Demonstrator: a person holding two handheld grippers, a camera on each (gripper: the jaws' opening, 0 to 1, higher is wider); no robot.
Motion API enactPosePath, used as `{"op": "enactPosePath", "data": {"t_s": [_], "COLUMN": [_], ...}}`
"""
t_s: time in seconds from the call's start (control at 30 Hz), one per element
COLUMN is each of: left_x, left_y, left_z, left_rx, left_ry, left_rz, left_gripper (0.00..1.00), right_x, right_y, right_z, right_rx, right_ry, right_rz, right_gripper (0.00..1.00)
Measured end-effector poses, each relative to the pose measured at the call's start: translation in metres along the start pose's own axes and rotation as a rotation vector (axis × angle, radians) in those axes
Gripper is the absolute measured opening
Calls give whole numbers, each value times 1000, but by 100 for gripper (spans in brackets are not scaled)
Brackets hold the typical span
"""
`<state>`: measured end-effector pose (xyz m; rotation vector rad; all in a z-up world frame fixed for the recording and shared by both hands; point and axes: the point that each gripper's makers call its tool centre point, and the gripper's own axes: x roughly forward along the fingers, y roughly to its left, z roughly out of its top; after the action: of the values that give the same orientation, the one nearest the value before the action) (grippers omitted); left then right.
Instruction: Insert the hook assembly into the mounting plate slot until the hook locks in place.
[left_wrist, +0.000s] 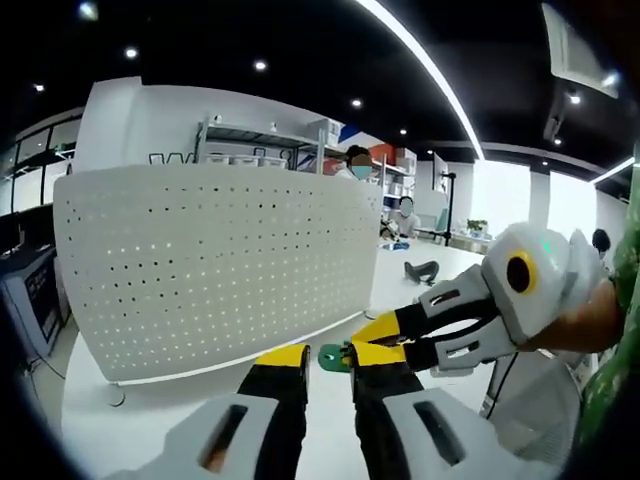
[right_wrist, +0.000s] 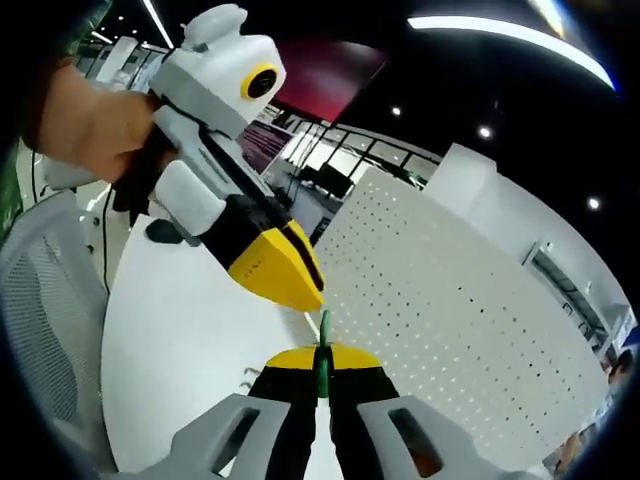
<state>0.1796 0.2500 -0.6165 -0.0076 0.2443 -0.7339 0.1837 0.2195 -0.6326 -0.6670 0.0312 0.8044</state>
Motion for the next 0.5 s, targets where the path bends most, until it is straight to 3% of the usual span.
{"op": "enactPosePath", "data": {"t_s": [0.27,0.5], "left_x": [1,9], "left_y": [-4,-21], "left_z": [-20,-12], "left_rx": [-10,-16], "left_ry": [37,6], "left_rz": [0,-38], "left_gripper": [17,18], "right_x": [-7,-11], "right_y": [-12,-17], "right_z": [12,28], "right_rx": [161,320], "right_ry": [-59,-130], "right_rz": [-7,10], "right_gripper": [1,1]}}
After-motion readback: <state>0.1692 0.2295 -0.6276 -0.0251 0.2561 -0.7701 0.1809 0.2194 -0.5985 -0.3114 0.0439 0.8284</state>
